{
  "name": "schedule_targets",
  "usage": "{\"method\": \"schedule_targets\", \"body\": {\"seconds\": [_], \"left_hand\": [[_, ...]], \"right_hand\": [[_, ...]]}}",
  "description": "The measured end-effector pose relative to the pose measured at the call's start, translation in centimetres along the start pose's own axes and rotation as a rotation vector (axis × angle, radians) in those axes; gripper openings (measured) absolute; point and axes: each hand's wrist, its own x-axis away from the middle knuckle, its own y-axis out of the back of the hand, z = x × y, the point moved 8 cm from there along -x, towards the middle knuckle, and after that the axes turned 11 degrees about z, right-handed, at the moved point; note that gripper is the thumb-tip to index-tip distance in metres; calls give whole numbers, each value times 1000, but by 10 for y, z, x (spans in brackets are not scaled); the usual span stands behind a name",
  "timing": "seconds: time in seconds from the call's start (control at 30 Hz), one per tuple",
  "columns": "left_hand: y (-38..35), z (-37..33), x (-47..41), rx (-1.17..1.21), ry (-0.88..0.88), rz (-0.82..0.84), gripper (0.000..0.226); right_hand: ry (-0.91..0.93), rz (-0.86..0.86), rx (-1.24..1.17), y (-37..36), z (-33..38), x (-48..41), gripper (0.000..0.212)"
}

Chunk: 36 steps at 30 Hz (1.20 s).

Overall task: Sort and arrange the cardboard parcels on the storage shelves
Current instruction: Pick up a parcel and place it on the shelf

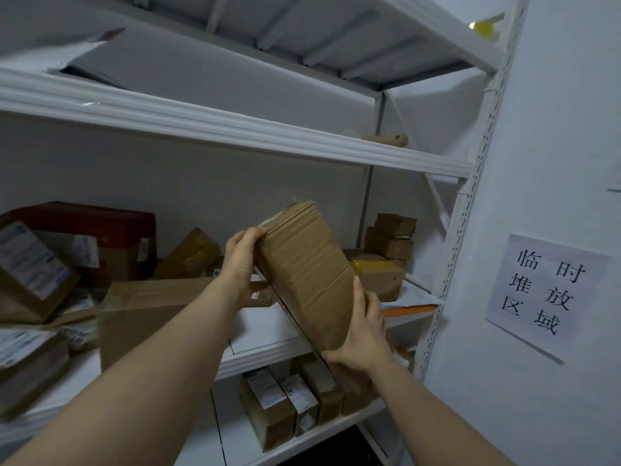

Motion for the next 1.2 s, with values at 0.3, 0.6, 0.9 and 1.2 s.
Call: {"method": "schedule_targets", "body": {"seconds": [0.3,0.6,0.9,1.2], "left_hand": [[42,-7,-3,197,-112,-210,39],[53,21,-9,256,-53,-261,54],[40,55,-6,-212,293,-11,132],[37,107,11,-15,567,-4,60]], "right_hand": [[47,0,86,2,39,-46,145],[70,120,-106,-24,55,-93,142],[-145,190,-1060,-15,23,-117,42],[-297,394,-1239,-54,-2,-76,78]]}}
